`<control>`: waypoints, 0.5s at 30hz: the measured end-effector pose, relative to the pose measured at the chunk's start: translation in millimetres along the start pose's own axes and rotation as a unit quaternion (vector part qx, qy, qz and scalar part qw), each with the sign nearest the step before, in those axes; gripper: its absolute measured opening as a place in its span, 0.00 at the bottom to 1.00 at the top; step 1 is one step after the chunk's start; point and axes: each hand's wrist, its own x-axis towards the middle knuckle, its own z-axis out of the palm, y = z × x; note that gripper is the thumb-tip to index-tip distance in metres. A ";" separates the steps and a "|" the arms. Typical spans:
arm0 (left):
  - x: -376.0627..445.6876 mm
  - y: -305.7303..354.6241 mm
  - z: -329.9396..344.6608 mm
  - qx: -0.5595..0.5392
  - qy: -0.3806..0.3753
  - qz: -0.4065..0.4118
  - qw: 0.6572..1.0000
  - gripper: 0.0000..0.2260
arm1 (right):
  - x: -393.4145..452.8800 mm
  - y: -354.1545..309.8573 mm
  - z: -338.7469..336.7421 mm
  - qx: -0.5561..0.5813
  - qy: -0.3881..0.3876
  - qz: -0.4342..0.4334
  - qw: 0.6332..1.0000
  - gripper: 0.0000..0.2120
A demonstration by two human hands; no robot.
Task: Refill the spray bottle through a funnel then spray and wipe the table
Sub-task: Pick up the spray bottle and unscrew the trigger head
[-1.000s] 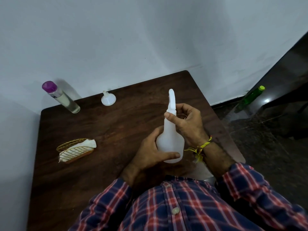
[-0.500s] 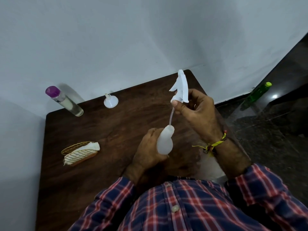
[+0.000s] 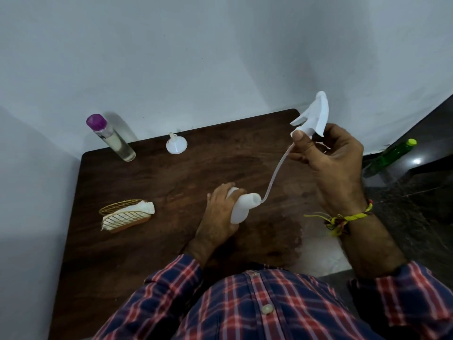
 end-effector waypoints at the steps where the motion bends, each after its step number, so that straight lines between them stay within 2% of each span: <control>1: 0.5 -0.8 1.2 0.005 0.003 0.003 1.000 0.35 | 1.0 -0.3 -0.3 0.002 0.005 0.003 1.000 0.17; 6: -1.4 -9.8 7.5 0.022 0.032 0.029 0.999 0.34 | 5.7 -0.9 -6.5 0.023 0.034 0.025 0.999 0.17; 15: -4.8 -22.0 12.4 0.037 0.018 0.025 0.999 0.34 | 6.9 -6.5 -9.7 0.000 0.044 0.023 0.999 0.21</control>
